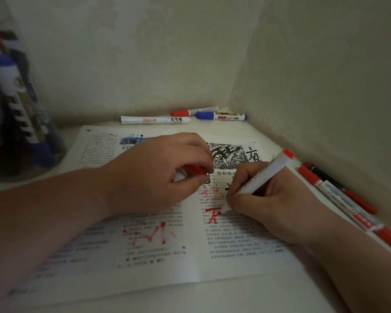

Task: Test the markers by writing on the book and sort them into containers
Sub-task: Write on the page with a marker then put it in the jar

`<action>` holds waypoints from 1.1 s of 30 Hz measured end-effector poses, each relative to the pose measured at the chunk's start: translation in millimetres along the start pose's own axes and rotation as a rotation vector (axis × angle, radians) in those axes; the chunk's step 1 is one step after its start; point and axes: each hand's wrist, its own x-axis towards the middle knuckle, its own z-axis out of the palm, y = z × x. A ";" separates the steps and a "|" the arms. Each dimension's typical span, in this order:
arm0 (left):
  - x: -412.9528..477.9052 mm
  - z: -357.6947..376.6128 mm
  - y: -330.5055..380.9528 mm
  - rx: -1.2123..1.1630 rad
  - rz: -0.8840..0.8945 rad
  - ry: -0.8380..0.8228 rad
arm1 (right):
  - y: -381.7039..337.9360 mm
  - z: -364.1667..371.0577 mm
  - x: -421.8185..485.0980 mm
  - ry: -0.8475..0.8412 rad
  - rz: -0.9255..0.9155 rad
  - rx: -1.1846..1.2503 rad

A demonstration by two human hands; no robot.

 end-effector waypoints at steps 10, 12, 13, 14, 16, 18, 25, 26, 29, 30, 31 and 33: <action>-0.4 0.1 1.0 0.003 0.002 0.009 | -0.4 -2.6 -2.8 -0.115 0.011 0.042; -0.5 0.1 1.2 0.005 -0.001 0.009 | 0.7 -3.3 -2.3 -0.065 0.004 0.034; -0.5 0.2 1.2 0.003 -0.005 0.008 | 1.1 -4.3 -1.9 -0.032 0.001 0.038; -0.5 0.2 1.3 -0.001 -0.008 0.004 | 2.2 -6.3 -1.3 0.007 0.000 0.037; -0.5 0.1 1.1 0.000 -0.008 -0.001 | 4.7 -10.4 -0.2 0.058 0.012 0.003; -0.1 0.0 1.2 0.003 -0.008 0.000 | 4.8 -11.8 0.3 0.055 0.025 -0.037; -0.2 -0.9 2.3 0.010 -0.022 -0.014 | 0.4 -11.2 -3.4 -0.057 0.037 -0.024; -0.2 -0.9 2.6 0.011 -0.023 -0.017 | -0.3 -11.2 -3.5 -0.060 0.041 -0.034; 0.1 -0.9 3.3 0.003 -0.017 -0.017 | 2.8 -14.2 -0.9 0.027 0.019 -0.129; 0.2 -1.2 3.8 0.001 -0.019 -0.018 | 4.8 -15.7 0.3 0.063 0.015 -0.140; -0.1 -1.5 3.9 0.002 -0.021 -0.020 | 6.9 -16.6 1.3 0.088 0.015 -0.118; -0.6 -2.1 4.3 0.019 -0.026 -0.021 | 9.2 -16.4 1.6 0.109 0.020 -0.010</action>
